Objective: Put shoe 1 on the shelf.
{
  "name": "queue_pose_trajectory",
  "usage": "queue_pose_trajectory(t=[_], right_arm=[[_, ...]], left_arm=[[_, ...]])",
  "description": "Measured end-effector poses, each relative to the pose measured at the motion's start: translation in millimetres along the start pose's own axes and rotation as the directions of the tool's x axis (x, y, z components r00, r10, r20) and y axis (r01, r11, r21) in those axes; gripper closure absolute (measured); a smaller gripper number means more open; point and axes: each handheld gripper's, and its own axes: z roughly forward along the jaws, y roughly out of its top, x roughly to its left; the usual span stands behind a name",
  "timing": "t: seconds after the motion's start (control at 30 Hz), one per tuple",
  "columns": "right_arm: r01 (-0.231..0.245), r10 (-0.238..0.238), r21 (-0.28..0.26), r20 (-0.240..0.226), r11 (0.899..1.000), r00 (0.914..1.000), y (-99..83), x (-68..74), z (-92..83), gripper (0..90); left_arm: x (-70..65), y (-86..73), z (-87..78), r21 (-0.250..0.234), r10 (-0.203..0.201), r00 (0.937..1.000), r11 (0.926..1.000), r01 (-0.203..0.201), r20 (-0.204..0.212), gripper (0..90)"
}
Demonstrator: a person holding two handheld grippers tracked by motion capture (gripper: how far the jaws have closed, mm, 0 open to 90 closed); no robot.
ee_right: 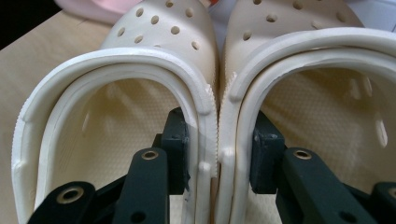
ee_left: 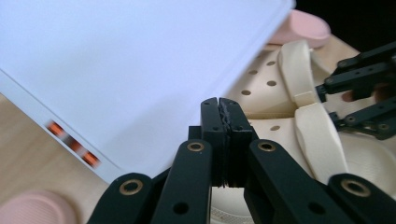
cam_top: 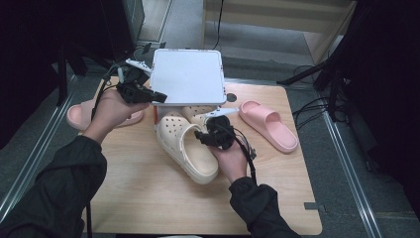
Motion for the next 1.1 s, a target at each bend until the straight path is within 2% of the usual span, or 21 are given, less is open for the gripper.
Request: queue_pose_trajectory(t=[0.17,0.27,0.43,0.67,0.73,0.8,0.97,1.1], right_arm=[[0.011,-0.010,-0.010,0.046,1.000,0.9989,17.0,-2.1,16.3,65.8],[-0.004,0.004,-0.004,0.065,1.000,0.9979,20.9,-2.0,27.2,65.8],[-0.015,0.015,-0.001,0.097,1.000,0.9951,23.0,-1.3,41.3,65.9],[-0.042,0.045,-0.021,0.129,0.999,0.9906,23.8,-2.8,57.9,65.8],[-0.046,0.049,-0.026,0.137,0.999,0.9893,24.7,-3.3,60.9,65.8],[-0.051,0.055,-0.034,0.142,0.998,0.9882,25.5,-4.4,61.6,65.8],[-0.048,0.055,-0.045,0.169,0.998,0.9841,25.6,-7.2,64.7,65.8],[-0.065,0.075,-0.063,0.184,0.996,0.9801,25.4,-7.8,66.3,65.9]], left_arm=[[4.4,2.9,13.6,0.024,0.007,0.9998,0.9997,-0.007,-0.019,89.1],[5.5,1.3,13.8,0.012,-0.002,0.9999,0.9999,0.002,-0.010,89.1],[4.0,-0.2,12.4,0.020,0.003,1.0000,0.9998,-0.003,0.002,89.3],[1.4,0.4,10.6,0.035,0.024,0.9994,0.9991,-0.024,-0.024,89.3],[2.7,1.5,10.7,0.034,0.026,0.9983,0.9991,-0.024,-0.051,89.1],[7.2,2.1,11.2,0.028,0.010,0.9980,0.9996,-0.008,-0.063,87.6],[11.6,-2.0,12.1,0.009,-0.014,0.9986,0.9998,0.015,-0.051,89.3],[10.9,-2.3,11.6,0.016,-0.008,0.9989,0.9998,0.009,-0.046,89.4]])
